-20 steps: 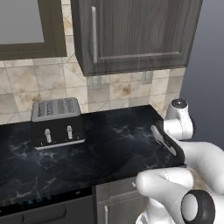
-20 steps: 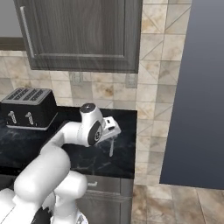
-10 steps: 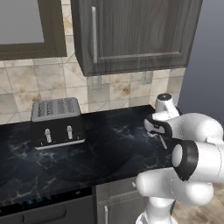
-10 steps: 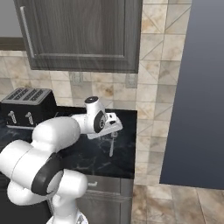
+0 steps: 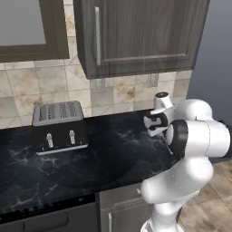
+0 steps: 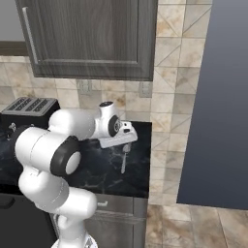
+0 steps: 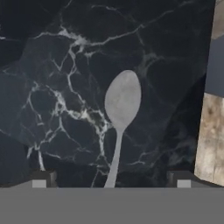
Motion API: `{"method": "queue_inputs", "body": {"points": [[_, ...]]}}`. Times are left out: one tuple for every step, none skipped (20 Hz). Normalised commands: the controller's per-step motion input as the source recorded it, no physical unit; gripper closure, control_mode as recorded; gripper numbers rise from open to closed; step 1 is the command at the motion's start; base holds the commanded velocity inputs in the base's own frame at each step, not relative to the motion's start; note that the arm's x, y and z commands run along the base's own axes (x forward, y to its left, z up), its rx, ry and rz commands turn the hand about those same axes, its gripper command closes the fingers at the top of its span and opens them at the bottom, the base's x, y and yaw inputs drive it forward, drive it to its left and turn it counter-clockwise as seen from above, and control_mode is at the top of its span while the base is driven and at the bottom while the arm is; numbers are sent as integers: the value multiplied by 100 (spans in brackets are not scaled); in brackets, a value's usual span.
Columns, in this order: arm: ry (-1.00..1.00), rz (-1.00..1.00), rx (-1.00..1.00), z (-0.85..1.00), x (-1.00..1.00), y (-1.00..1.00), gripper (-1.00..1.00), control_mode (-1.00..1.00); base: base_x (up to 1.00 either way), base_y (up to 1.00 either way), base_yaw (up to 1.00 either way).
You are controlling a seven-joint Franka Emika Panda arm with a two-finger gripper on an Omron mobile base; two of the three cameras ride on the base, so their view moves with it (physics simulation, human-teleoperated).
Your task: Take the fork and place it on the left side of the plate. Then take the spoon and place it on the right side of the plate. Make sure they're directly next to the plate.
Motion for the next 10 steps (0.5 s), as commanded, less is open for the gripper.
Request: {"method": "queue_inputs", "body": {"points": [[3, -11, 0, -24, 19, -9, -100, -100, 0, 0, 0], [4, -11, 0, -26, 17, -10, -100, -100, 0, 0, 0], [4, -11, 0, -27, 13, -12, -100, -100, 0, 0, 0], [4, -12, 0, -26, 10, -15, -100, -100, 0, 0, 0], [5, -12, 0, -26, 6, -14, -100, -100, 0, 0, 0], [5, -12, 0, -29, 2, -15, -100, -100, 0, 0, 0], [5, -13, 0, -27, 0, -18, -100, -100, 0, 0, 0], [5, -13, 0, -29, 0, -16, -100, -100, 0, 0, 0], [5, -13, 0, -30, 0, -14, -100, -100, 0, 0, 0], [6, -13, 0, -31, 0, -19, -100, -100, 0, 0, 0]]}}
